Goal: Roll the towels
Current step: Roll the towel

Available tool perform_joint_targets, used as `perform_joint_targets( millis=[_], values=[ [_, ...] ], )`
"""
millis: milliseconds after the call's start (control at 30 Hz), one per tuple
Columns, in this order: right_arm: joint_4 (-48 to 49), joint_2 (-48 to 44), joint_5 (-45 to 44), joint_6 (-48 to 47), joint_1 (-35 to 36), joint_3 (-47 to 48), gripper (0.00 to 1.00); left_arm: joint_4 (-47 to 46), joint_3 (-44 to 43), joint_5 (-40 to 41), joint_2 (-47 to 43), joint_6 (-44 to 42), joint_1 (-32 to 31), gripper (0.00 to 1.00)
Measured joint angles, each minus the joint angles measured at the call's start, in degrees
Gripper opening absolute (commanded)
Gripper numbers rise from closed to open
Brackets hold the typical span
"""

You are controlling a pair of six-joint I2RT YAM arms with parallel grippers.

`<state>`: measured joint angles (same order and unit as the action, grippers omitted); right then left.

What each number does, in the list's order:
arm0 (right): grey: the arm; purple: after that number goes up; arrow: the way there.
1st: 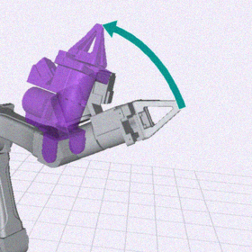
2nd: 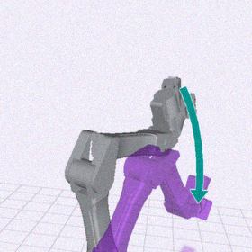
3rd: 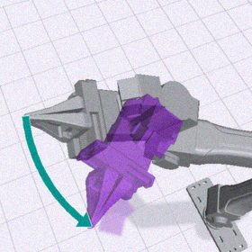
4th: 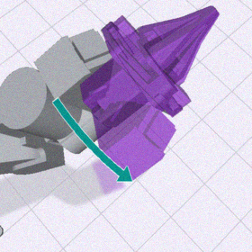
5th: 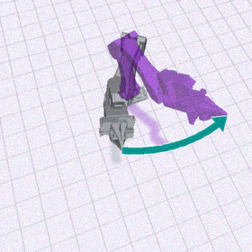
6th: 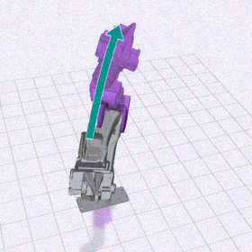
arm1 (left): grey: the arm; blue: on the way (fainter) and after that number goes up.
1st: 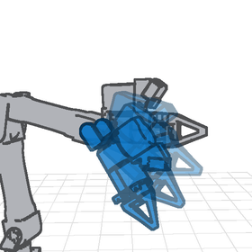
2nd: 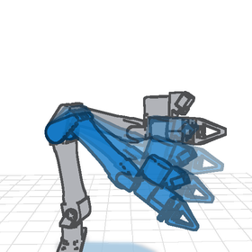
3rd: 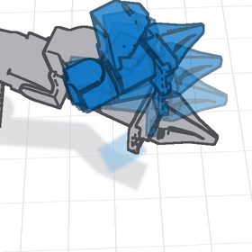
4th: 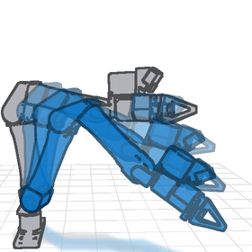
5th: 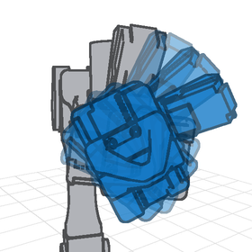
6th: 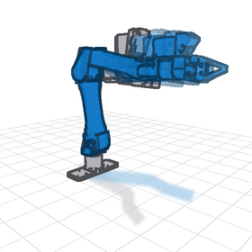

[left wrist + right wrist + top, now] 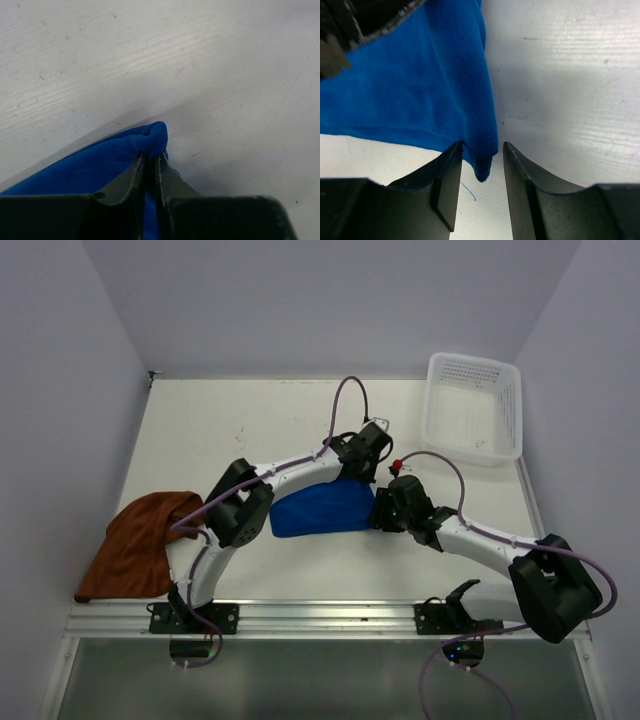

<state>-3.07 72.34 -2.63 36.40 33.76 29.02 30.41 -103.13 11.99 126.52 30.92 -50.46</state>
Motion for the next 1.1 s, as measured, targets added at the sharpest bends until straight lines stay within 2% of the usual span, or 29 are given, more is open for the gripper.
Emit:
perform_joint_targets(
  millis=[300, 433, 467, 600, 1100],
  values=[
    [2.7, 1.6, -0.9, -0.8, 0.0, 1.7, 0.35, -0.3, 0.4, -0.5, 0.0, 0.0, 0.3, 0.05],
    [2.8, 1.6, -0.9, -1.6, 0.0, 1.8, 0.23, -0.7, 0.9, -0.9, 0.0, 0.0, 0.4, 0.05],
    [2.8, 1.7, -0.9, -1.7, 0.0, 1.8, 0.16, -0.9, 1.0, -1.1, 0.0, 0.0, 0.4, 0.05],
    [3.1, 2.8, -1.0, -2.4, 0.0, 1.8, 0.00, -1.3, 1.4, -1.6, 0.0, 0.0, 0.5, 0.05],
    [-0.2, 2.5, -5.7, -6.0, 1.6, 2.9, 0.00, -7.7, 7.7, -4.0, -2.1, 3.5, 1.9, 0.05]
  ],
)
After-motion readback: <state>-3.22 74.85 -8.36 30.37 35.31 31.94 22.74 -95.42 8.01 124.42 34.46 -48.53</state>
